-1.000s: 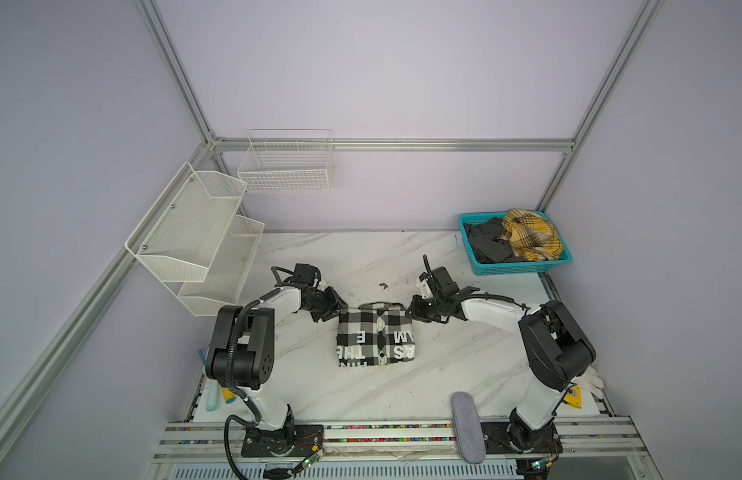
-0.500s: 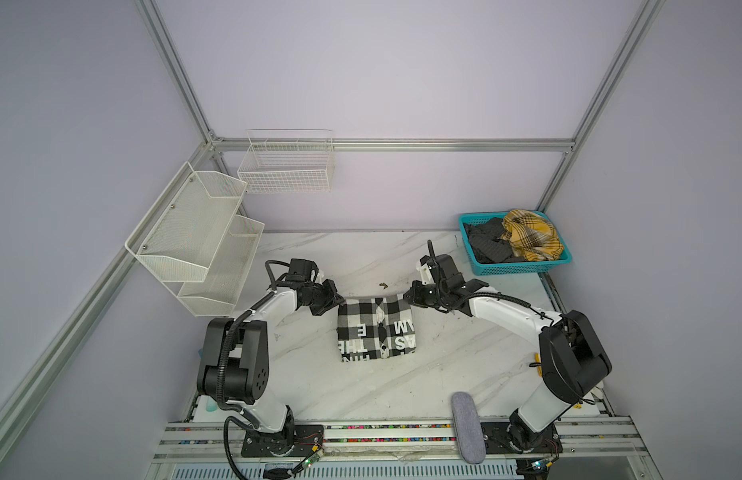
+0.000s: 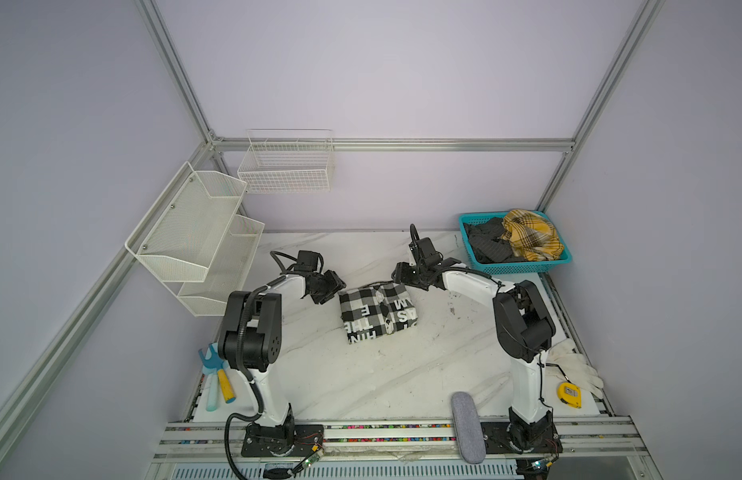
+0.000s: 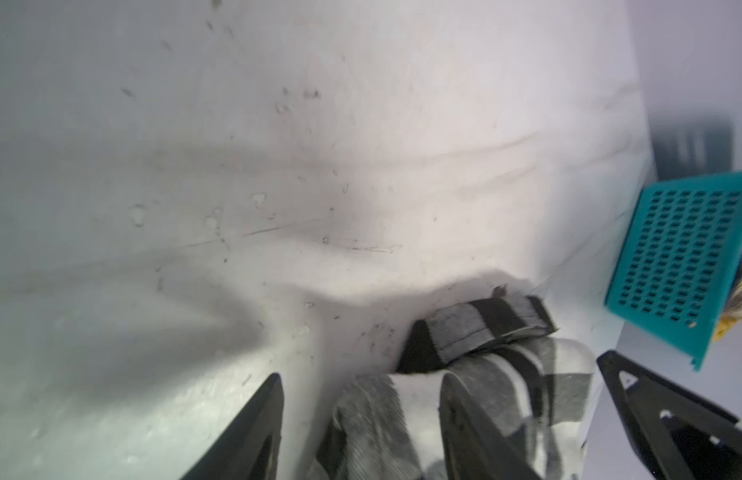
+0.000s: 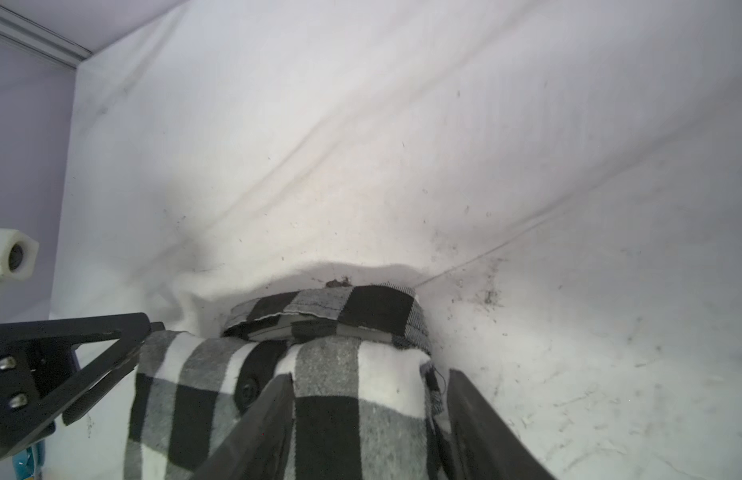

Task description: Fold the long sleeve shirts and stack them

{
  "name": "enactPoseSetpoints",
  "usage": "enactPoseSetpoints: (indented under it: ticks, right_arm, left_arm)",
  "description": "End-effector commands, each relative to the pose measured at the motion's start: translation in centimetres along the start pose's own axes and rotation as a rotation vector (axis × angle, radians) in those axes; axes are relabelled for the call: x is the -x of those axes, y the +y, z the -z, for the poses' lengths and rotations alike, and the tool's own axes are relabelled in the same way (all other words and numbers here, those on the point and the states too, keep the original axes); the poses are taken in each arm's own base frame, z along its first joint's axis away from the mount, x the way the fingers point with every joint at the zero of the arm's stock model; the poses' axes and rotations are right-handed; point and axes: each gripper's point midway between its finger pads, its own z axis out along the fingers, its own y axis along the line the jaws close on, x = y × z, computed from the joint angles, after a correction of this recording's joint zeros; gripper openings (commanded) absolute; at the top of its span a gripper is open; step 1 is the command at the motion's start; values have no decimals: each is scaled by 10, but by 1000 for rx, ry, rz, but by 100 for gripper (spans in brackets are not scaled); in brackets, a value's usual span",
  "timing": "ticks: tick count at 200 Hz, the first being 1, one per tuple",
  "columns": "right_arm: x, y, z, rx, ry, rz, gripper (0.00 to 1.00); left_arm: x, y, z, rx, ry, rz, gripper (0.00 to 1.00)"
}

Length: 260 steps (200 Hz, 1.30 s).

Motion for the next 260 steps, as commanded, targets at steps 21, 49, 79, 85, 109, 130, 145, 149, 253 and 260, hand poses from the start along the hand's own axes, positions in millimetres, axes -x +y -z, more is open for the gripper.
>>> enactPoseSetpoints:
  ticks: [21, 49, 79, 85, 109, 130, 145, 149, 253, 260]
  right_arm:
    - [-35, -1, 67, -77, -3, 119, 50]
    - [-87, 9, 77, -15, 69, 135, 35]
    - [-117, 27, 66, 35, 117, 143, 26]
    - [-120, 27, 62, 42, 126, 134, 25]
    - [-131, 25, 35, 43, 168, 124, 22]
    - [-138, 18, 7, 12, 208, 121, 20]
    - [-140, 12, -13, -16, 224, 113, 19]
    - [-140, 10, -18, -23, 230, 110, 19]
    - [-73, 42, 30, -42, 75, 87, 26]
    - [-72, 41, 30, -47, 78, 87, 26]
  left_arm:
    - [-1, -74, 89, -77, -148, -79, 63]
    - [-85, -95, 65, -96, 36, -144, 50]
    - [-124, -88, 37, -113, 158, -103, 37]
    - [-126, -84, 30, -103, 175, -101, 36]
    - [-111, -76, 5, -37, 167, -141, 32]
    - [-85, -74, -18, -3, 136, -163, 32]
    - [-76, -64, -38, 33, 152, -165, 33]
    - [-75, -60, -45, 47, 161, -162, 33]
    - [-56, -78, 36, 40, 37, -158, 53]
    - [-60, -82, 44, 23, 45, -151, 54]
